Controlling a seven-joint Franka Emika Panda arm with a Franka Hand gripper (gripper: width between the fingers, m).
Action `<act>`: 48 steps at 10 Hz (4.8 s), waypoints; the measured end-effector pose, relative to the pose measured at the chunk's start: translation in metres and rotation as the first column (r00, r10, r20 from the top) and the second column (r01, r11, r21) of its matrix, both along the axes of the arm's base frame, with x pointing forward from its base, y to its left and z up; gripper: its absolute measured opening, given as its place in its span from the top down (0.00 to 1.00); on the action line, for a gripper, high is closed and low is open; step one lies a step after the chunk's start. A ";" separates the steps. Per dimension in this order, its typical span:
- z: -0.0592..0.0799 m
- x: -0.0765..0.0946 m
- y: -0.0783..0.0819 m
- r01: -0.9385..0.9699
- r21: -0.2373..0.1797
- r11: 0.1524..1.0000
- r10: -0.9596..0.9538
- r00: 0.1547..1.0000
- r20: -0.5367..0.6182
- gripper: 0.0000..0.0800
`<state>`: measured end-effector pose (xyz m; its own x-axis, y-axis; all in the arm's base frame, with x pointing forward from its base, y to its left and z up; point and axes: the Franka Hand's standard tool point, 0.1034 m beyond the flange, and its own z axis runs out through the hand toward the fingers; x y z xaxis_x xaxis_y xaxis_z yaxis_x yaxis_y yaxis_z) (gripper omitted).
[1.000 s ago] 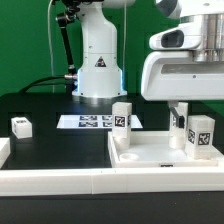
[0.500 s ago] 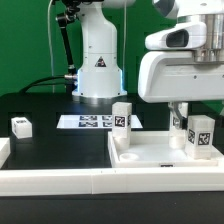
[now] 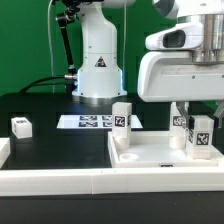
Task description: Assemble square table
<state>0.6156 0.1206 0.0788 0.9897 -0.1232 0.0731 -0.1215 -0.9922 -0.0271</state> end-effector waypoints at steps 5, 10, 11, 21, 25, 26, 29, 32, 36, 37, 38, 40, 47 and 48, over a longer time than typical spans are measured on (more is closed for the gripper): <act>-0.001 0.001 -0.004 0.471 0.046 0.881 -0.471 0.882 -0.009 0.64; -0.002 0.000 -0.005 0.761 0.059 0.646 -0.761 0.648 -0.035 0.64; -0.002 0.000 -0.006 0.831 0.062 0.552 -0.830 0.555 -0.047 0.64; -0.002 0.002 -0.006 0.979 0.090 0.185 -0.974 0.195 -0.118 0.64; 0.000 0.002 -0.004 0.864 0.084 0.497 -0.859 0.503 -0.092 0.21; 0.000 0.002 -0.005 0.806 0.085 0.586 -0.802 0.592 -0.080 0.19; -0.002 0.001 -0.001 0.596 0.082 0.799 -0.595 0.803 -0.034 0.19; -0.003 0.000 0.006 0.388 0.075 0.918 -0.389 0.921 -0.003 0.19; -0.001 0.003 0.004 0.047 0.030 0.998 -0.048 0.998 0.039 0.19; -0.001 0.004 0.001 -0.035 0.014 0.999 0.035 0.998 0.043 0.19; -0.001 0.004 -0.001 -0.080 0.007 0.997 0.079 0.996 0.044 0.19; 0.000 0.005 -0.003 -0.119 -0.004 0.993 0.119 0.992 0.045 0.22; -0.001 0.005 -0.003 0.075 0.022 0.997 -0.076 0.996 0.040 0.64; -0.001 0.005 -0.004 0.190 0.038 0.981 -0.191 0.981 0.035 0.64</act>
Offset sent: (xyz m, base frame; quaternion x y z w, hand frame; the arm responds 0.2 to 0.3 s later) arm -0.0054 -0.0046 -0.0017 0.0258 0.0274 0.3375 0.9406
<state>0.6208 0.1163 0.0777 0.9445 -0.3120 0.1029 -0.3061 -0.9495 -0.0693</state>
